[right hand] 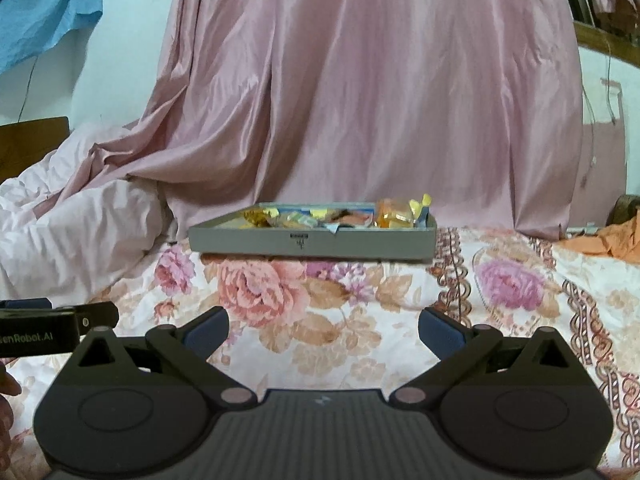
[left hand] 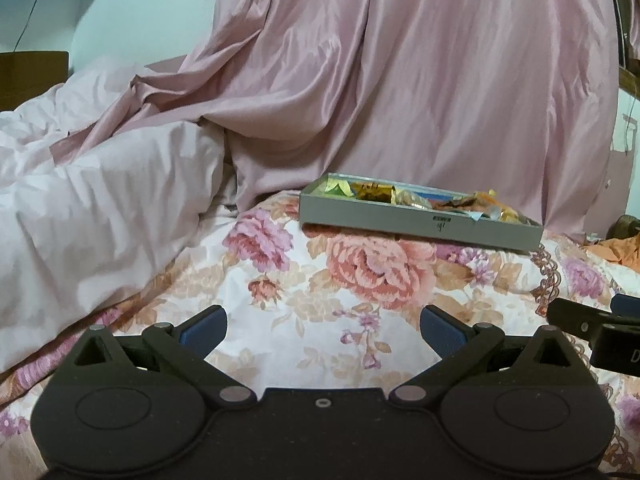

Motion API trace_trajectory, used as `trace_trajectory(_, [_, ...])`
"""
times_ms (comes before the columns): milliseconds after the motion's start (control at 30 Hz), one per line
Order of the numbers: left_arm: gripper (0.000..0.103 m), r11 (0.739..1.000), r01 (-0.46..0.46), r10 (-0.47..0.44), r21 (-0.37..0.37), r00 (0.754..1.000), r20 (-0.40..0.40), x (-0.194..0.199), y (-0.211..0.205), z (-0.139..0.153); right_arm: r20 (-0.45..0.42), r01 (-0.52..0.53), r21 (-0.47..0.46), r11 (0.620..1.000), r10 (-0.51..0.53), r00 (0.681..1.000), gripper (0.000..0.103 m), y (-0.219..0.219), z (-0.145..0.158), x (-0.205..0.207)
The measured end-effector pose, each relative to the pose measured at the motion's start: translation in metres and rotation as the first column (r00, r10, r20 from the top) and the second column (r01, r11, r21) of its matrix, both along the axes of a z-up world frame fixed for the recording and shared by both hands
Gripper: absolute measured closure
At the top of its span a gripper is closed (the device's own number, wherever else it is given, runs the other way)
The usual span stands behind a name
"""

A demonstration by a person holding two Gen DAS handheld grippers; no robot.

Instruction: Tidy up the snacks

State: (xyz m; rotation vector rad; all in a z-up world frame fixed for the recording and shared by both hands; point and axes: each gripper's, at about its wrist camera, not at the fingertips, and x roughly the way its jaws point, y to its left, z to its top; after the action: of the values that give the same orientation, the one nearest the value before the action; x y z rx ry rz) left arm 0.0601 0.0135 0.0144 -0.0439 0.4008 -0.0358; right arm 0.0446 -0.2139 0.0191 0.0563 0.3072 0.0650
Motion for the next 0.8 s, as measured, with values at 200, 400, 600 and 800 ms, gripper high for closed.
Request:
trace_trajectory(200, [0.001, 1.000, -0.006, 0.006, 0.001, 0.999, -0.034, 0.004, 0.000, -0.005, -0.033, -0.011, -0.001, 1.000, 0.011, 0.999, 0.000, 0.001, -0.006, 0.006])
trace_trajectory(400, [0.001, 1.000, -0.012, 0.012, 0.002, 0.999, -0.052, 0.008, 0.001, -0.007, -0.058, -0.013, 0.002, 1.000, 0.013, 0.998, 0.000, 0.001, -0.009, 0.011])
trace_trajectory(600, [0.001, 1.000, -0.012, 0.012, 0.005, 0.999, -0.053, 0.007, 0.001, -0.007, -0.063, -0.015, 0.004, 1.000, 0.015, 0.998, 0.000, 0.001, -0.009, 0.012])
trace_trajectory(800, [0.001, 1.000, -0.013, 0.013, 0.005, 0.999, -0.052, 0.007, 0.001, -0.007, -0.064, -0.016, 0.000, 1.000, 0.016, 0.998, 0.000, 0.001, -0.010, 0.012])
